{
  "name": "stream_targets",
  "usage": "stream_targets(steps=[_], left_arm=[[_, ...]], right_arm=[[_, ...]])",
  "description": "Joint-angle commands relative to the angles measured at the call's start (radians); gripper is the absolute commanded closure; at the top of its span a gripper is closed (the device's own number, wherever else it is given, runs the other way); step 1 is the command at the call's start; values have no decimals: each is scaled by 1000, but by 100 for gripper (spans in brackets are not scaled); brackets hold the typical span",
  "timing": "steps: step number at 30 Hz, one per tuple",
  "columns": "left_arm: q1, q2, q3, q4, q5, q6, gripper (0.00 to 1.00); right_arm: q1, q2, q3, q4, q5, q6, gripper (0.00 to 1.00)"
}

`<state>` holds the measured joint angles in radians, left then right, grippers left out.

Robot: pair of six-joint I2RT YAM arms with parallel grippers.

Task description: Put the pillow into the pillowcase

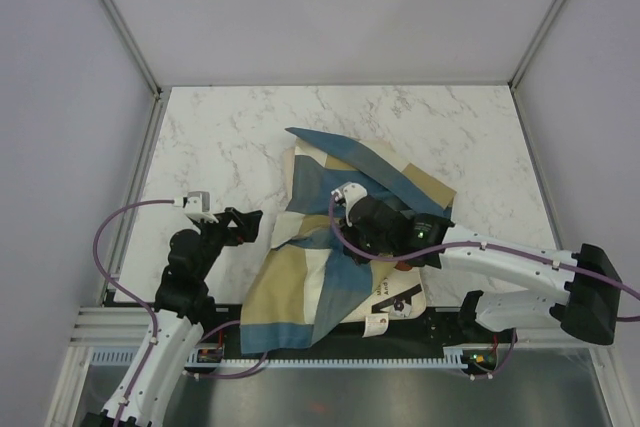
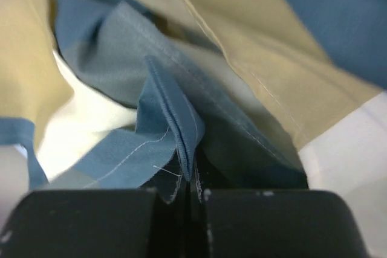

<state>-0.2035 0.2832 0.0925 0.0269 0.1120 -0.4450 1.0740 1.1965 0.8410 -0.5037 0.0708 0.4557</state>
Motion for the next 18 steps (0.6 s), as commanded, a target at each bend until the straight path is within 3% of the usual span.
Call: stream_targets(steps=[1, 6, 12, 18], left_arm=[[-1, 5, 41, 36, 21, 14, 0], [0, 5, 41, 39, 34, 17, 0], [0, 22, 44, 47, 43, 19, 0], [-1, 16, 44, 57, 90, 22, 0]], right_arm=[[3, 41, 165, 70, 142, -26, 100], [3, 81, 376, 33, 188, -67, 100], [1, 22, 552, 36, 256, -97, 100], [3, -44, 607, 7, 97, -83, 100]])
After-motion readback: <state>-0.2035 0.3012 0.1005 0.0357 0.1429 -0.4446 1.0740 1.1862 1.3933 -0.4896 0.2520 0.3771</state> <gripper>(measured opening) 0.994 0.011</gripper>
